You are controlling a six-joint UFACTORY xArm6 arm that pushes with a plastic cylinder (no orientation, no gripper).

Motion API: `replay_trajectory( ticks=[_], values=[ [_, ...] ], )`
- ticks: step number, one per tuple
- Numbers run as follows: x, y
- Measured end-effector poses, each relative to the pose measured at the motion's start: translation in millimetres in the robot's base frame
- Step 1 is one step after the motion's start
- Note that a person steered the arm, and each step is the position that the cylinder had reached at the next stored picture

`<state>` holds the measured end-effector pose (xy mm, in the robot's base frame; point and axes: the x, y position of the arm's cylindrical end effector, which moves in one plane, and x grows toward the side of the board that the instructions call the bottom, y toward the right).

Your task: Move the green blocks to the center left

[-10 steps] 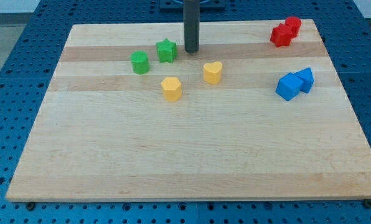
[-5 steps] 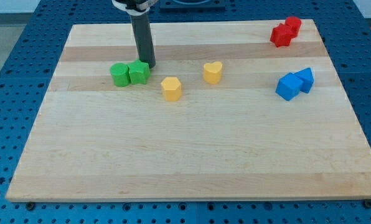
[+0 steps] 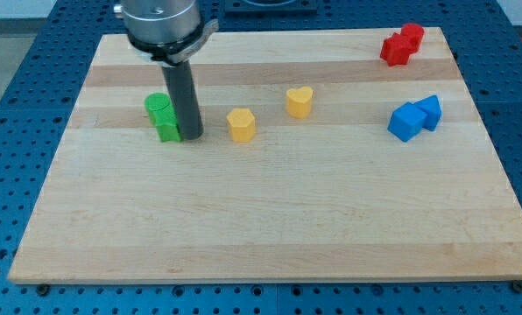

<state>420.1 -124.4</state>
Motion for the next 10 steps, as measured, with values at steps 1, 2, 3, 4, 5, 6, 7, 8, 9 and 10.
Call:
replay_trajectory(
  ticks=[1, 2, 3, 4, 5, 6, 7, 8, 9, 10],
  values=[
    [-5.9, -16.5],
    [-19.3, -39.0],
    [-22.3, -57.8],
    [-22.8, -58.2],
    [-21.6, -58.2],
    [-2.3, -72.1],
    [6.8, -105.1],
    [-10.6, -144.9],
    [-39.1, -162.2],
    [-42.4, -143.8]
  ],
)
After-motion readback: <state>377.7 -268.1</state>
